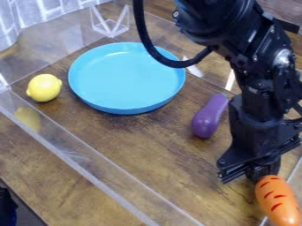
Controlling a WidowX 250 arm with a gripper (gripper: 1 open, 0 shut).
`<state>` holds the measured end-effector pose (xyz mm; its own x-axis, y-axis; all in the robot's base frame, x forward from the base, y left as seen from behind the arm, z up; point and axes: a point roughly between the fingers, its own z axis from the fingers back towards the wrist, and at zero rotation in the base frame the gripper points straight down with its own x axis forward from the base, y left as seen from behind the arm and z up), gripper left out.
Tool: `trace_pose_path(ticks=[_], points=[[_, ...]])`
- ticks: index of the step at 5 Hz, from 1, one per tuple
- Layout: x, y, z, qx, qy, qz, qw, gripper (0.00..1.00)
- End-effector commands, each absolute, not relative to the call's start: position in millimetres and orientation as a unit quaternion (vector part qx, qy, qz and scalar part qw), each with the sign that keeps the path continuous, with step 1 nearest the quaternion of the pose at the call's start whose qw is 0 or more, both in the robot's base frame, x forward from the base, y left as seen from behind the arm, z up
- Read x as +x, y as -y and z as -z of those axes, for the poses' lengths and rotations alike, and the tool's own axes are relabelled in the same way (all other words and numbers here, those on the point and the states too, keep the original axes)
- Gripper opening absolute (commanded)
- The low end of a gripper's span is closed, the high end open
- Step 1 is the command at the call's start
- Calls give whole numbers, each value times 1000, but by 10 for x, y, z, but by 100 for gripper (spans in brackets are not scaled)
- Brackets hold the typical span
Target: Move the carrot to the right side
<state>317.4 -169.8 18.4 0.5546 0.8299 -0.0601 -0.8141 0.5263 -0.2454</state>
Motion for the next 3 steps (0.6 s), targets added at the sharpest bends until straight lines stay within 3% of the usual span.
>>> trace_pose_path(ticks=[1,3], points=[[3099,1856,-205,-121,24,-445,887,100],[3156,1842,-312,-124,25,-418,900,100]])
